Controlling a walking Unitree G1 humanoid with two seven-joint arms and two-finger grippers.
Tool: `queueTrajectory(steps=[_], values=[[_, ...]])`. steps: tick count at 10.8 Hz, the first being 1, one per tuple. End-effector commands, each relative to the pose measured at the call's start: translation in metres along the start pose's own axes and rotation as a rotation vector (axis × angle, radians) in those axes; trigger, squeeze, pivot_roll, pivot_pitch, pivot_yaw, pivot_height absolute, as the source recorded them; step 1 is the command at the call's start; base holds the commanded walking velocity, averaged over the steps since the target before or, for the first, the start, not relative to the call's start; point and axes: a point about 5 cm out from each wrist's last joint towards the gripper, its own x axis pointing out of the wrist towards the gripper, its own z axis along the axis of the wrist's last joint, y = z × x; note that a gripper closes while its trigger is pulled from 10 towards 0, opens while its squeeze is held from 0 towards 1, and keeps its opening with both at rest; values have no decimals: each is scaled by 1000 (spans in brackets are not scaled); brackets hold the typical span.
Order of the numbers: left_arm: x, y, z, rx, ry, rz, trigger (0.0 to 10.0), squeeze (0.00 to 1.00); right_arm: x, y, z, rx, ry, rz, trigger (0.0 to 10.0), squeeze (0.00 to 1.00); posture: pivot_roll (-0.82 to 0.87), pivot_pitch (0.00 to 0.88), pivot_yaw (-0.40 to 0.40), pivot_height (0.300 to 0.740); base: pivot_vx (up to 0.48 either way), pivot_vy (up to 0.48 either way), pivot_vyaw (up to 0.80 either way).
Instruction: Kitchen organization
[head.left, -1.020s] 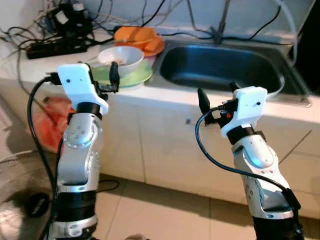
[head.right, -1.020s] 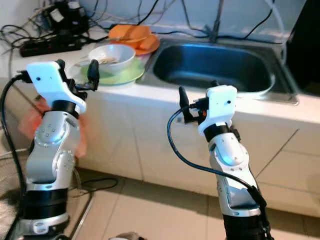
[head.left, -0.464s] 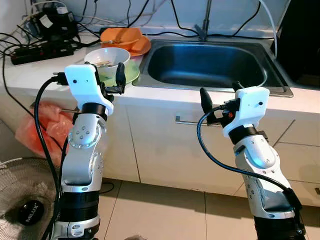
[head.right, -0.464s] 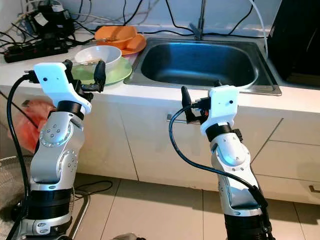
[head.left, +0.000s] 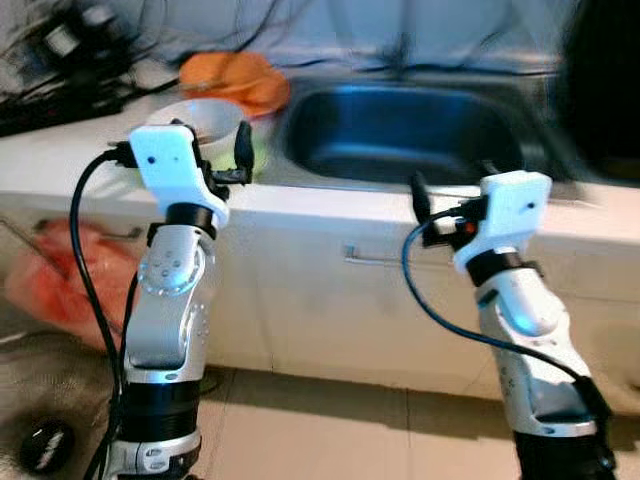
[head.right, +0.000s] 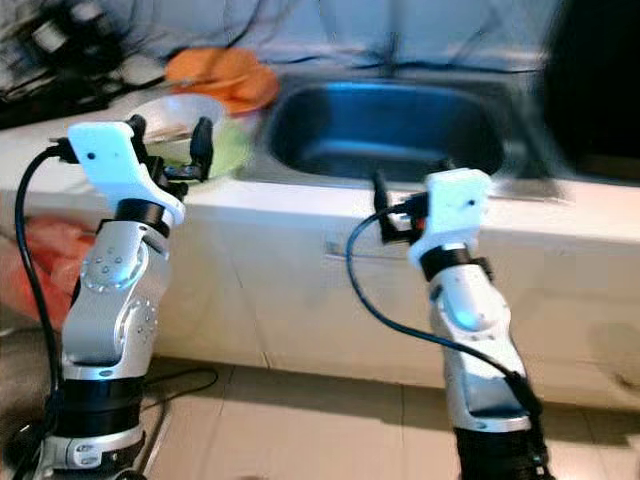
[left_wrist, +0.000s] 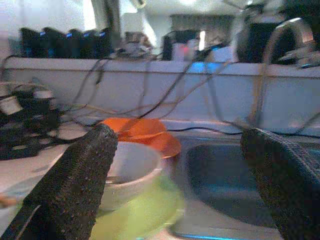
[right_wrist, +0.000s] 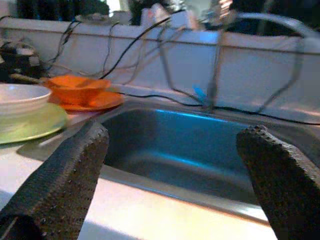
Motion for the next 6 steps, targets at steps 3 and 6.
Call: queueTrajectory(steps=[3, 6], values=[[0, 1, 2, 5, -9, 9, 10000, 0, 2, 4, 3, -2, -14, 11, 10000, 0, 93, 0, 46, 740, 336, 286, 0], [-1, -3, -1, 4, -1, -5, 10000, 0, 1, 3, 3, -4, -14, 8, 10000, 0, 93, 0, 46, 740, 91, 87, 0]])
